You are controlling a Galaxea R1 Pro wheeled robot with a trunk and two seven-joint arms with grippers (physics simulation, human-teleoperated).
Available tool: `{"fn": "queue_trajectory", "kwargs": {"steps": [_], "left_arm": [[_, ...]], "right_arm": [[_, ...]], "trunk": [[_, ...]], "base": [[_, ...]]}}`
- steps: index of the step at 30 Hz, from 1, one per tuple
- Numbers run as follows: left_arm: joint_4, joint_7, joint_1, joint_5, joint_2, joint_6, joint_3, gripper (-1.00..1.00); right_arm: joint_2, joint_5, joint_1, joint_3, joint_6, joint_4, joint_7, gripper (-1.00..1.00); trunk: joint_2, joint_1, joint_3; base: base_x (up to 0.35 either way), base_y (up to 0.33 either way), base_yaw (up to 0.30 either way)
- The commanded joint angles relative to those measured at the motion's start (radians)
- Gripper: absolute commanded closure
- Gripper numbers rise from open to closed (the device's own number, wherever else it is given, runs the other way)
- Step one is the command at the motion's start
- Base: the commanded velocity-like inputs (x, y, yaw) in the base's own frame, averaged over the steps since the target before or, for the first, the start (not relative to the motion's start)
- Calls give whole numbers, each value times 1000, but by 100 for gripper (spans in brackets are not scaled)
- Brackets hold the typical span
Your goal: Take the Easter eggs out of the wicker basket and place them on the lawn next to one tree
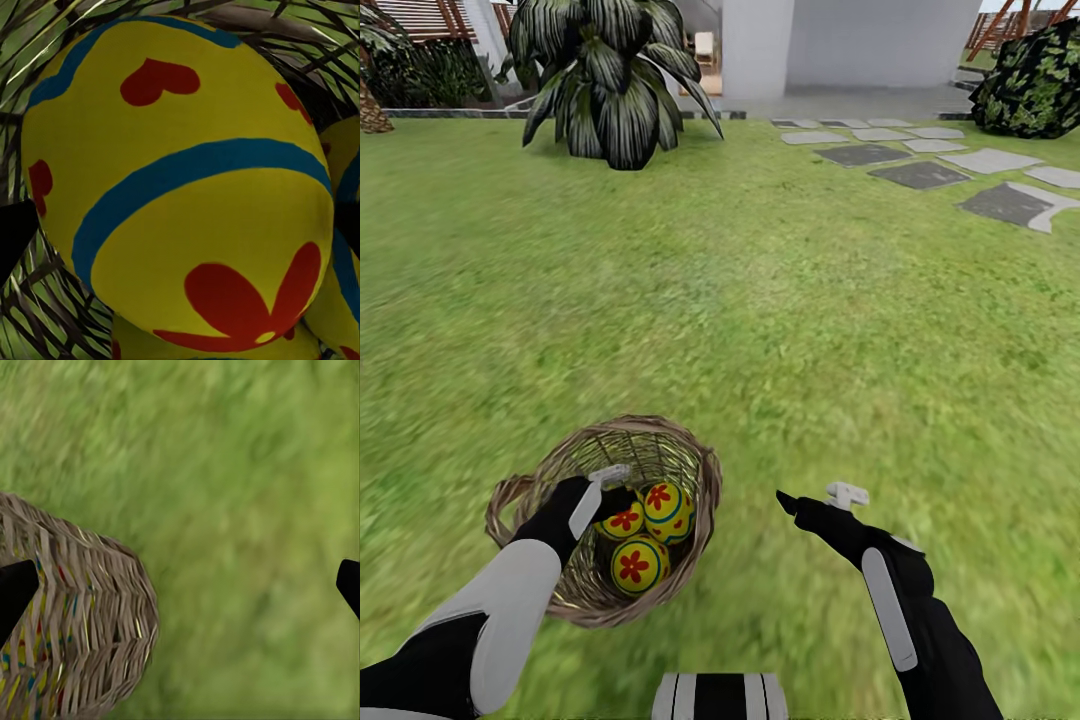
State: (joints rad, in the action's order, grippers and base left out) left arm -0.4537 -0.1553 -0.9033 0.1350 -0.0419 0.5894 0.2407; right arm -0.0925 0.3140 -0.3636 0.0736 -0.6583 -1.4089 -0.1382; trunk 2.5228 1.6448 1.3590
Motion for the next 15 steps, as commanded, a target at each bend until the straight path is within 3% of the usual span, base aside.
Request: {"fn": "queue_trajectory", "kwargs": {"steps": [1,15], "left_arm": [[-2,-7,0,11,-1,4,3,-100],[-2,-7,0,11,-1,4,3,-100]], "right_arm": [[-1,-1,-1,3,-6,-1,-6,-100],[-1,-1,0,3,-6,-1,-6,-100]], "trunk": [[1,0,5],[1,0,5]], "base": [[0,0,0],[0,0,0]]}}
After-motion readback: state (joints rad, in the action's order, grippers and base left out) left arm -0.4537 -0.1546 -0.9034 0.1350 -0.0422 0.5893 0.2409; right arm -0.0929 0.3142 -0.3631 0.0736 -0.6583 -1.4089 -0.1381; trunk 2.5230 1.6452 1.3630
